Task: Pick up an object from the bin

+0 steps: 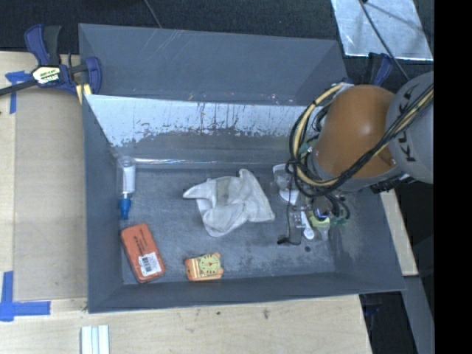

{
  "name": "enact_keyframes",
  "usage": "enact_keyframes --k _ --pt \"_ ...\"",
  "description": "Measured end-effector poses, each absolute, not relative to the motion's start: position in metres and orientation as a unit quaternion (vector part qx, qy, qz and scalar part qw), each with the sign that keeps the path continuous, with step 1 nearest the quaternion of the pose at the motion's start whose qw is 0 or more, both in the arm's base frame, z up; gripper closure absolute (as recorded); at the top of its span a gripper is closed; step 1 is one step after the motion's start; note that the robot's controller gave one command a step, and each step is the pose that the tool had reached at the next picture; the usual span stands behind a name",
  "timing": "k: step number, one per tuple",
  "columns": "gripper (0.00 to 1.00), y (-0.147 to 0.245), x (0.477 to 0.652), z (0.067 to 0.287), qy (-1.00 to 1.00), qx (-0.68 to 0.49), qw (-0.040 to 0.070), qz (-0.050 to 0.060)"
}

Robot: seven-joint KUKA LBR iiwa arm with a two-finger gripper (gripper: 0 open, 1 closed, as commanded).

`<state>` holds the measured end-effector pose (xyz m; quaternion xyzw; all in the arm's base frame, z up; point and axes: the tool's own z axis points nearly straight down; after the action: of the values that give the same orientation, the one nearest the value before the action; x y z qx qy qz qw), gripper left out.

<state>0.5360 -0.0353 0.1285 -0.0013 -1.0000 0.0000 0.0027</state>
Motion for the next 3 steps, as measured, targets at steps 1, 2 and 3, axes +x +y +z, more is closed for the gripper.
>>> enact_keyframes --k 1,2,3 --pt "0.0 -0.035 0.538 0.133 -1.0 -0.001 -0.001 0.0" --pt "0.0 -0.007 0.563 0.102 -1.0 0.023 -0.004 0.001" --pt "0.0 0.0 0.567 0.095 -1.0 0.028 -0.003 0.0"
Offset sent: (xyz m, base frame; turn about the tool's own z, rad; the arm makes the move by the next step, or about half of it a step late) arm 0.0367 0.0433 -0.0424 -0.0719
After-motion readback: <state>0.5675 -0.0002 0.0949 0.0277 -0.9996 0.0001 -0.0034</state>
